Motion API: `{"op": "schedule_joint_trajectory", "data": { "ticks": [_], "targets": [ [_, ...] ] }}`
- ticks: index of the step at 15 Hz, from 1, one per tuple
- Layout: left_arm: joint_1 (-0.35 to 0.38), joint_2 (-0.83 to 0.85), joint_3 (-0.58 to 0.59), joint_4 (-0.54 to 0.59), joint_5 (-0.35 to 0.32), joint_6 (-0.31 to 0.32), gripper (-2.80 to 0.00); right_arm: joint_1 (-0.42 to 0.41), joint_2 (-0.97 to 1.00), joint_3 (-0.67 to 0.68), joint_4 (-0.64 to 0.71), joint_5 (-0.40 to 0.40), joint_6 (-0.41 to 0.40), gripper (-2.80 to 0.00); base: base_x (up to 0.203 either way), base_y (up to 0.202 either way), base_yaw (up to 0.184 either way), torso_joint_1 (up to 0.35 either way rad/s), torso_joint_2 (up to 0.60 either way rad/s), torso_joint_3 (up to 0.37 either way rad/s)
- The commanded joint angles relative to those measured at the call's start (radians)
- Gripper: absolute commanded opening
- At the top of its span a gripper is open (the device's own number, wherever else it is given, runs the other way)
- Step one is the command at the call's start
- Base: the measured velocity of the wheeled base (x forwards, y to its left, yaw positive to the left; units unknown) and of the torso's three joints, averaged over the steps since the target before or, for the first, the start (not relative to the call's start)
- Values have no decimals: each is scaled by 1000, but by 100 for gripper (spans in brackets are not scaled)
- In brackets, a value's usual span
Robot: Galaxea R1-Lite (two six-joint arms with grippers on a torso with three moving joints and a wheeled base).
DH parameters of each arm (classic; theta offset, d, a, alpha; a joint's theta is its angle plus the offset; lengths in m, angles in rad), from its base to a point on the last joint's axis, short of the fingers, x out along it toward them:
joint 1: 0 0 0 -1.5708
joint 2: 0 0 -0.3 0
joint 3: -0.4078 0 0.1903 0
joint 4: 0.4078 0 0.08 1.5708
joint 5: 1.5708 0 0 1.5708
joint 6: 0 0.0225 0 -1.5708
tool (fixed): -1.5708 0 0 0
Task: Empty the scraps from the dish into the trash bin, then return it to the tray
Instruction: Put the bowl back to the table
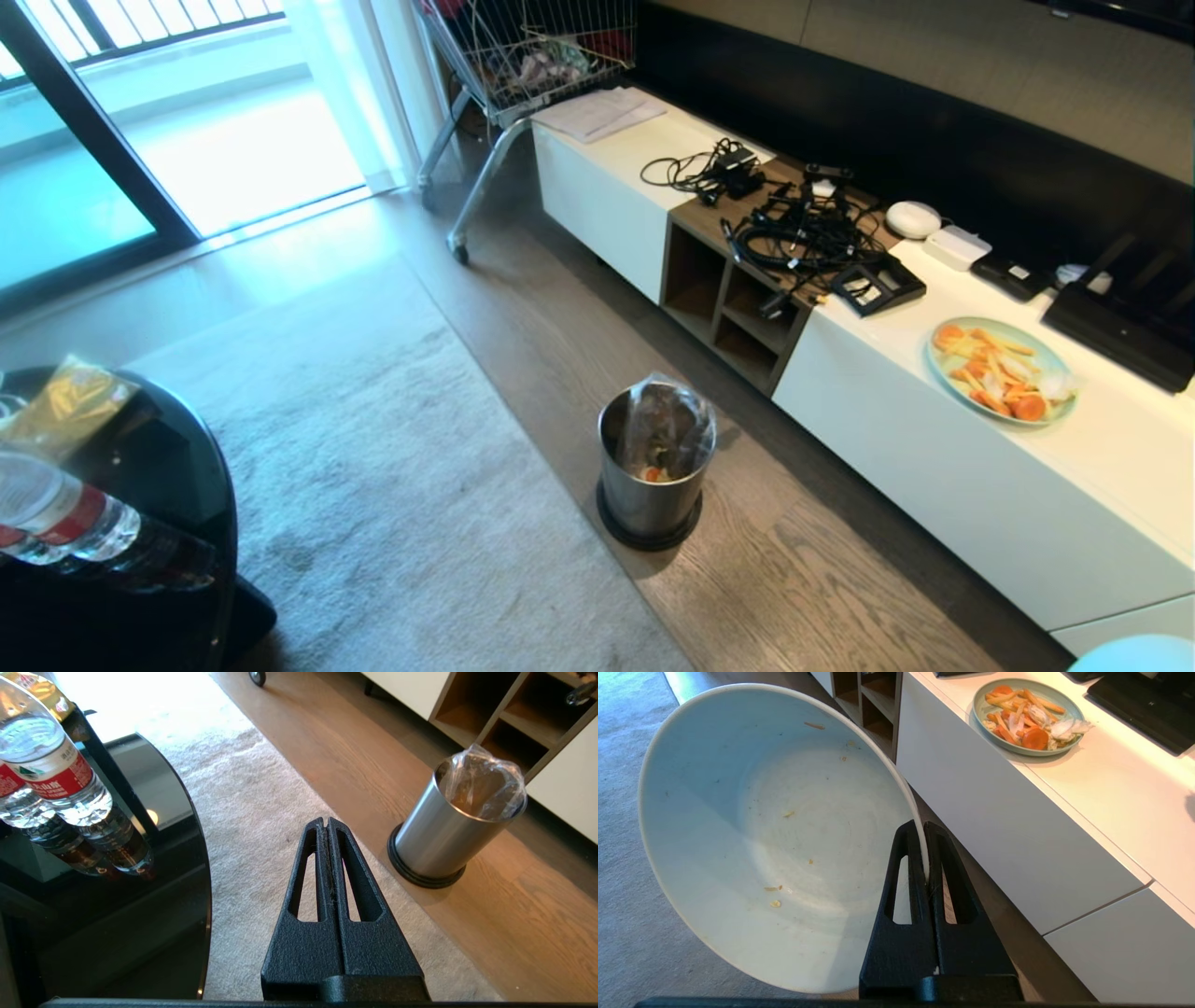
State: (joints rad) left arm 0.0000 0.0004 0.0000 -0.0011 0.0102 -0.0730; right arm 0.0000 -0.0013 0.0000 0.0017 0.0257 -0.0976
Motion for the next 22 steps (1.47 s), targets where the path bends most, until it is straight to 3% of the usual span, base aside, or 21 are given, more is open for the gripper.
{"op": "schedule_joint_trajectory", "data": {
  "ticks": [1, 14, 22],
  "targets": [
    [0, 0, 0, 0, 1, -1, -280, 0, 1, 0, 0, 0, -1, -280, 0, 0, 0, 2, 2, 198],
    [0, 0, 0, 0, 1, 1, -280, 0, 1, 0, 0, 0, -1, -280, 0, 0, 0, 0, 3, 202],
    [0, 0, 0, 0, -1, 1, -280, 0, 1, 0, 0, 0, -1, -280, 0, 0, 0, 0, 1, 27]
  ]
}}
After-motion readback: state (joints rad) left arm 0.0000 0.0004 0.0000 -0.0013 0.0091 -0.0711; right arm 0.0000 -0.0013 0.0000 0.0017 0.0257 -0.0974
